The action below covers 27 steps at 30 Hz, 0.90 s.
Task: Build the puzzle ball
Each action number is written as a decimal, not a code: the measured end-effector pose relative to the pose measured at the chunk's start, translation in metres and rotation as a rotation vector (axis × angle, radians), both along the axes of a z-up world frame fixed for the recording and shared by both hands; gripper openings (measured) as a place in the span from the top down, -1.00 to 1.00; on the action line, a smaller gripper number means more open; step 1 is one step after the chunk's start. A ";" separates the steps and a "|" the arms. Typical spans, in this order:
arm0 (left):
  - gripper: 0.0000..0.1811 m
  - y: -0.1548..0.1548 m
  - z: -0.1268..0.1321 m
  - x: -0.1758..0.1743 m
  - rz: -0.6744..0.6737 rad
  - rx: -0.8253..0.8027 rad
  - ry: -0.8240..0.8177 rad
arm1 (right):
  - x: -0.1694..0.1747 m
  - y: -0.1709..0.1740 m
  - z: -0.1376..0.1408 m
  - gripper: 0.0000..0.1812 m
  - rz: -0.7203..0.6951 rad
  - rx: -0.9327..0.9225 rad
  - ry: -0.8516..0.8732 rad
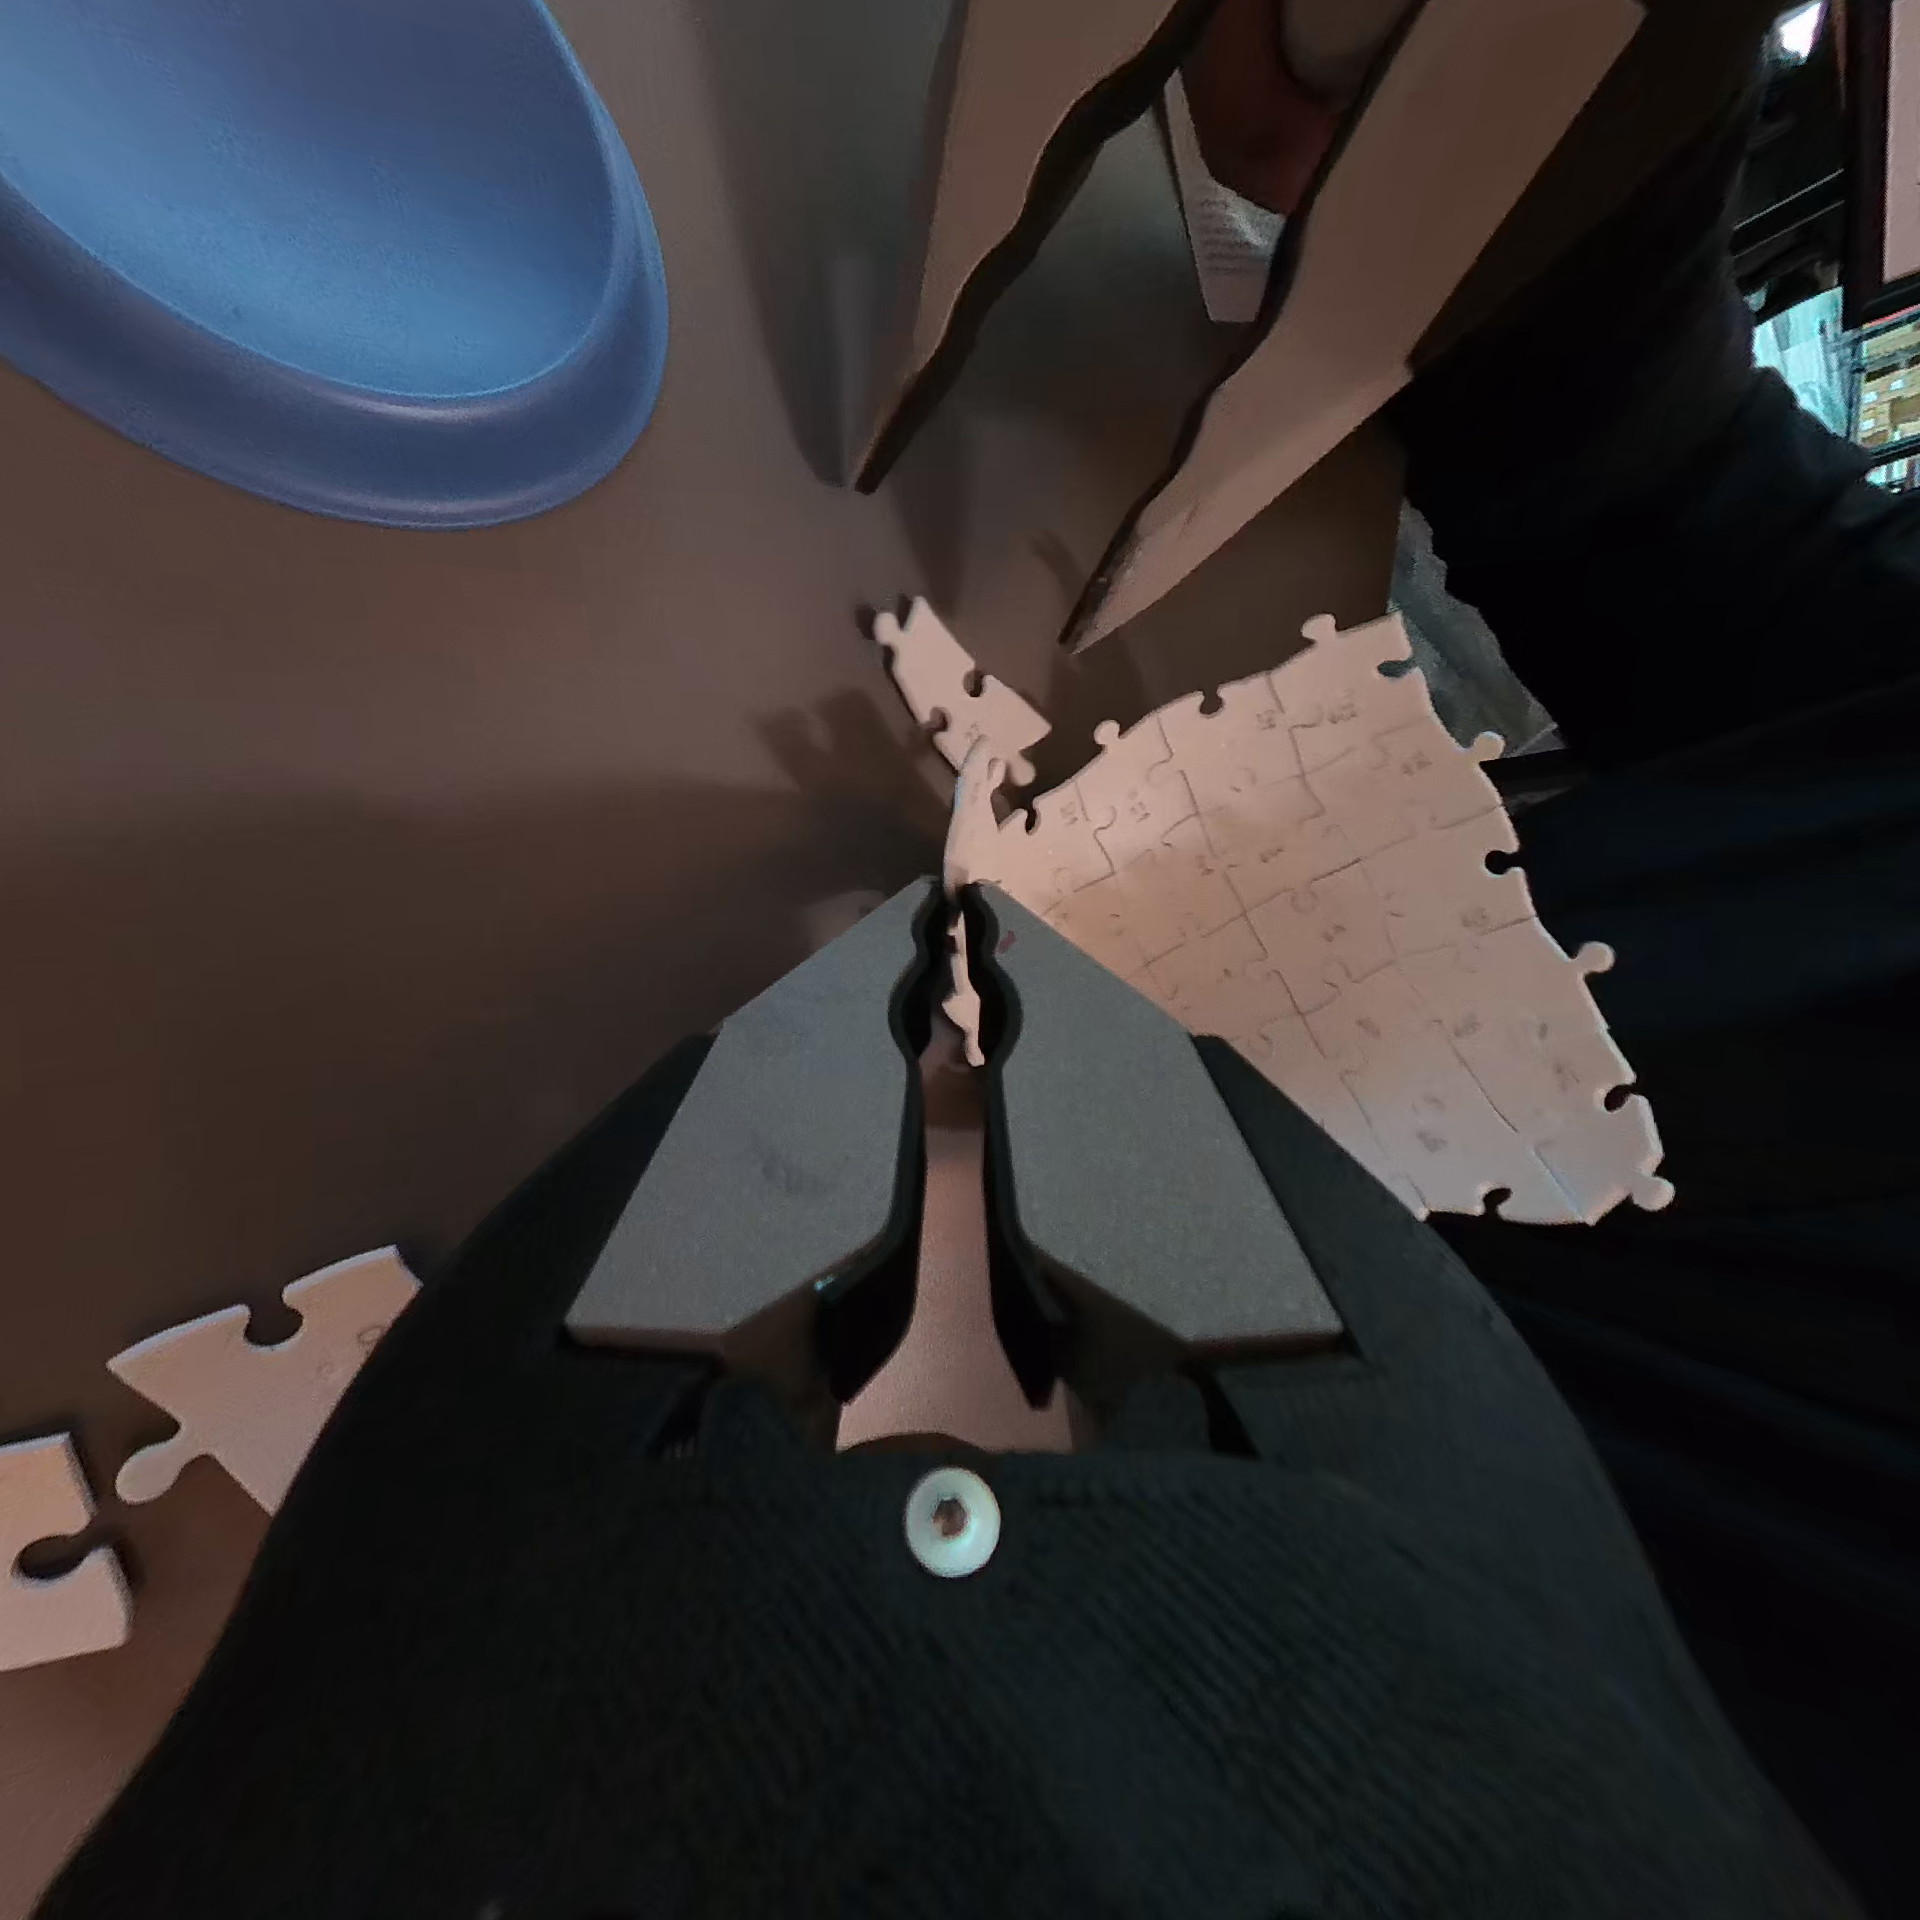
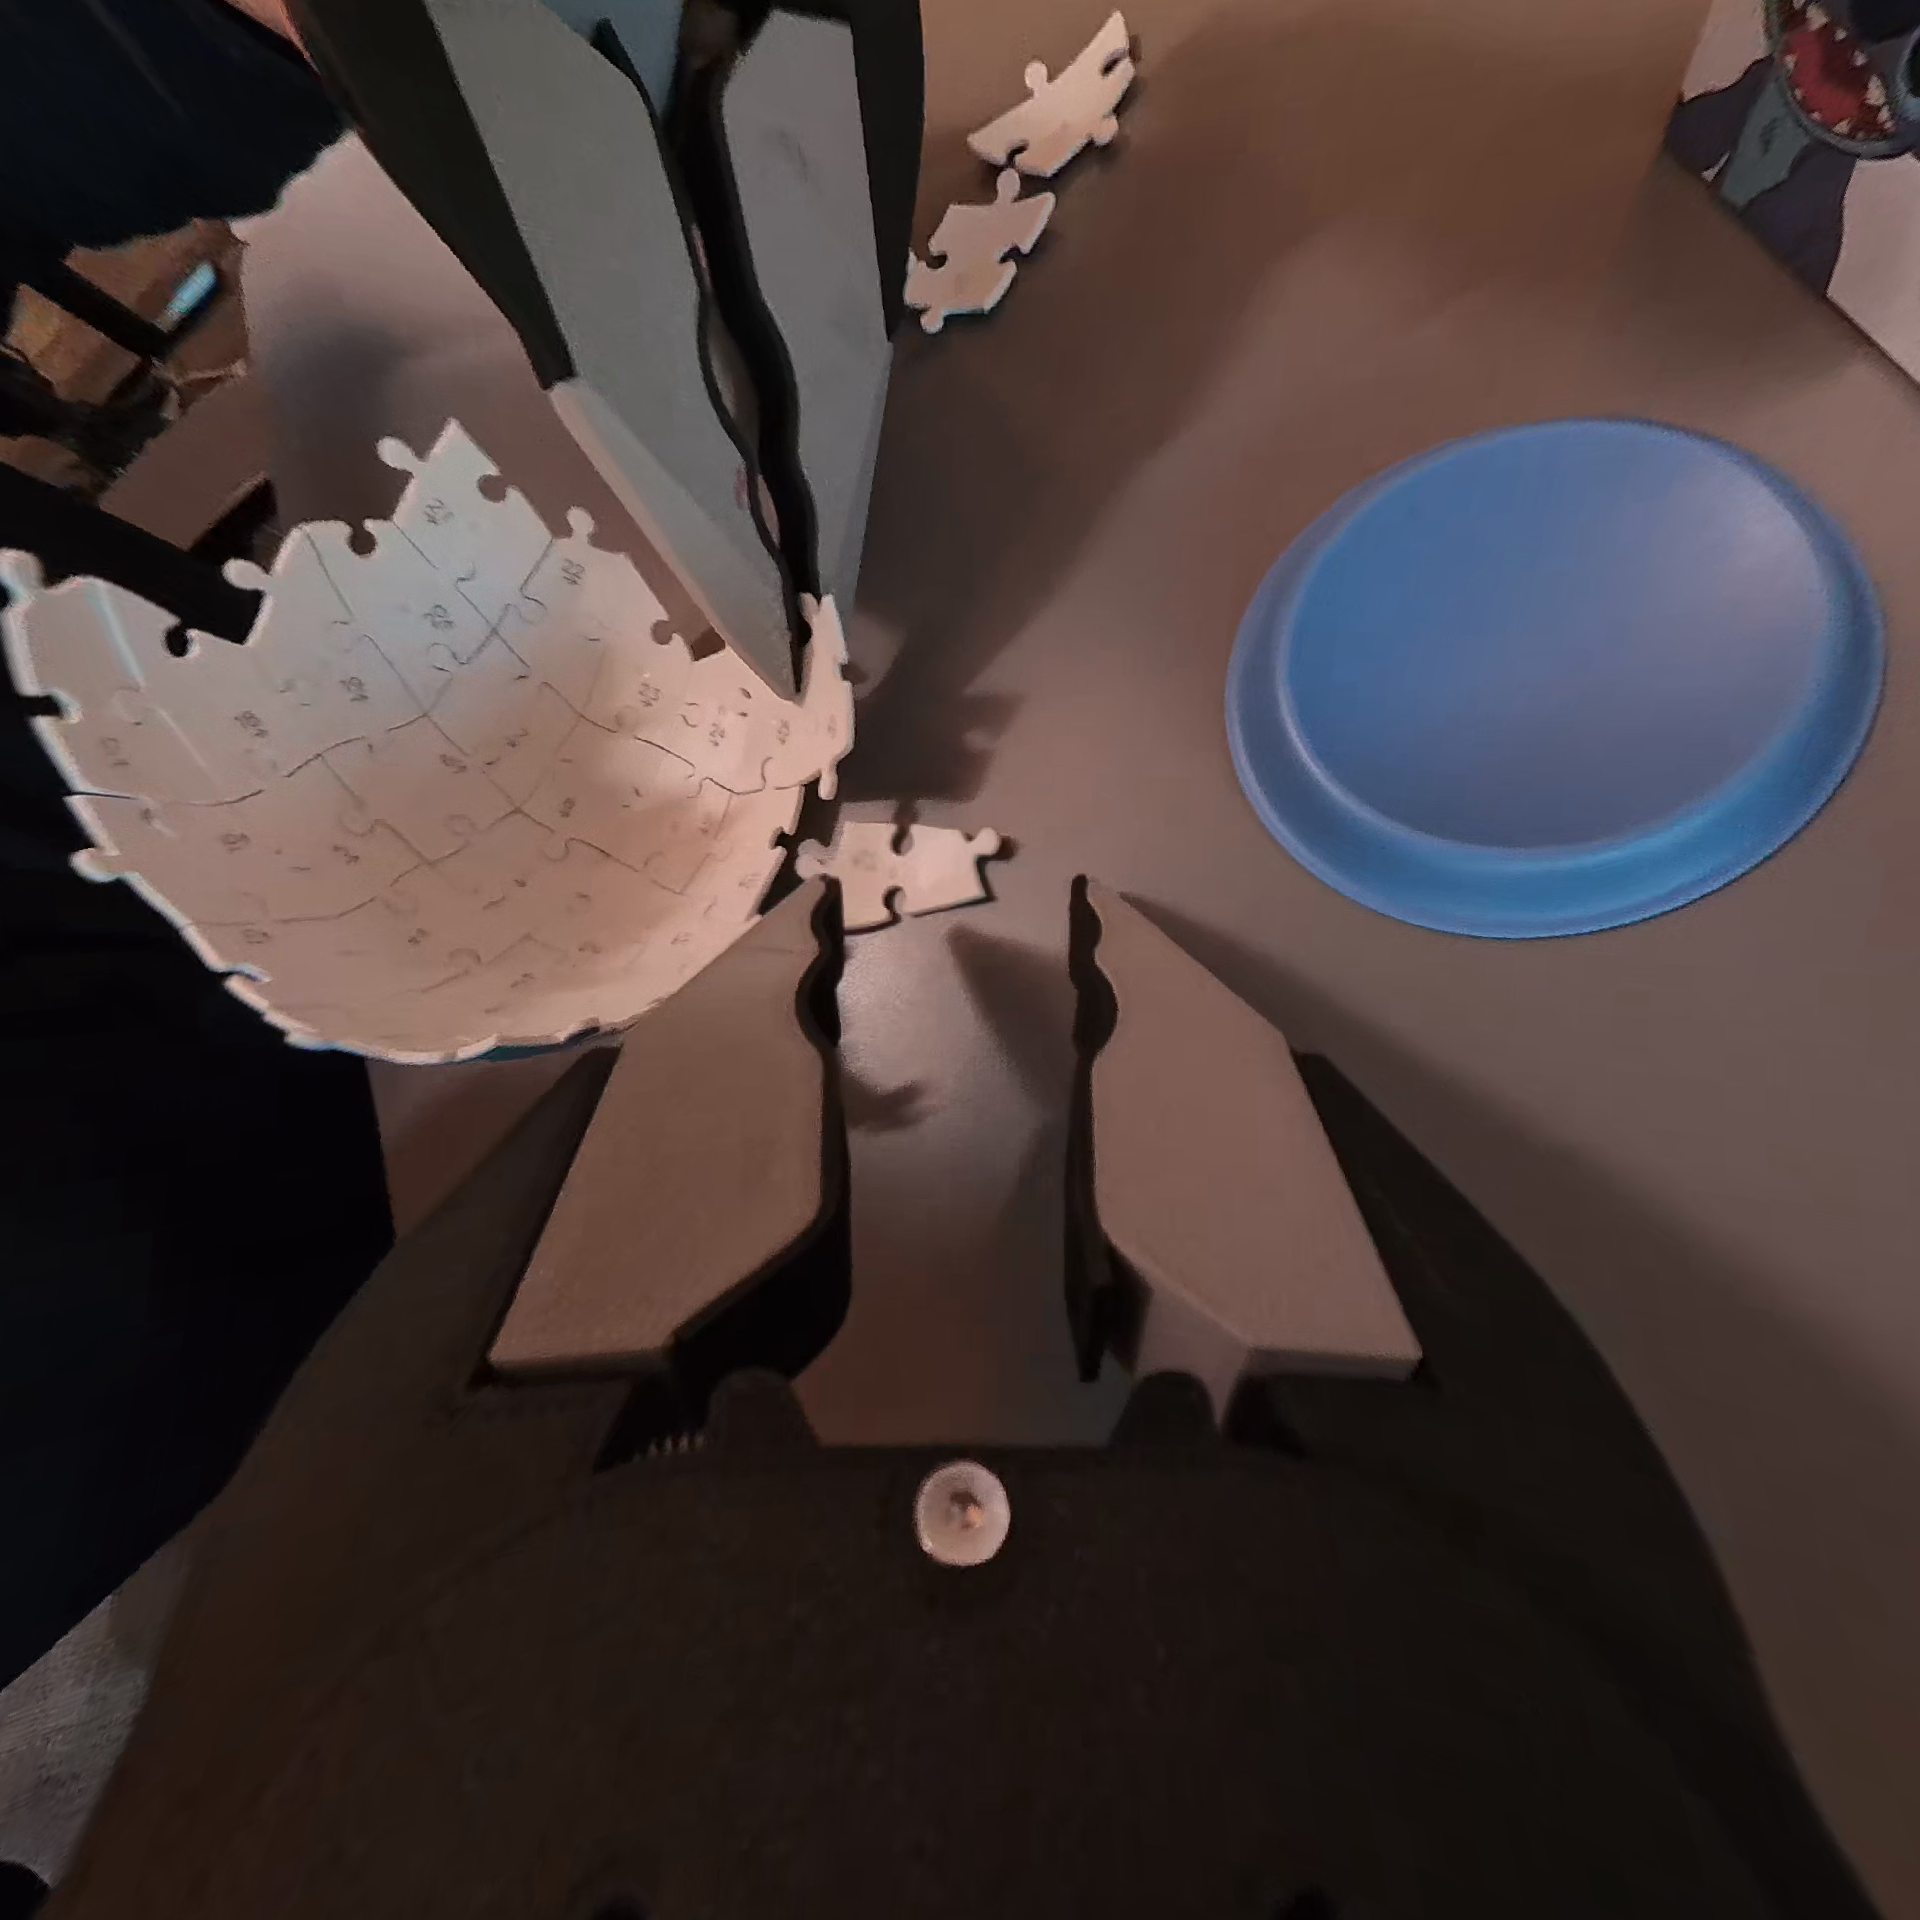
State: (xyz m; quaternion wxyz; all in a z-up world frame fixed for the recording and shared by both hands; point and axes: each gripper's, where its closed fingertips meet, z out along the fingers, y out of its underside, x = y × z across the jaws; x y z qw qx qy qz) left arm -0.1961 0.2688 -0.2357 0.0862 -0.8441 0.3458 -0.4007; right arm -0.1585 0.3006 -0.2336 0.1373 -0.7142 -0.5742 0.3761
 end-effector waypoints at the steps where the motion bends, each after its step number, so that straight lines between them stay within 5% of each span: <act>1: 1.00 0.000 0.000 0.000 -0.002 0.005 0.001 | -0.001 0.000 -0.003 0.55 0.004 0.007 -0.016; 12: 1.00 -0.005 0.002 -0.002 -0.006 0.039 0.005 | -0.007 -0.017 -0.012 0.99 0.036 -0.083 -0.020; 27: 1.00 -0.005 0.000 -0.002 0.004 0.026 -0.020 | -0.006 -0.008 0.008 1.00 -0.023 -0.109 0.086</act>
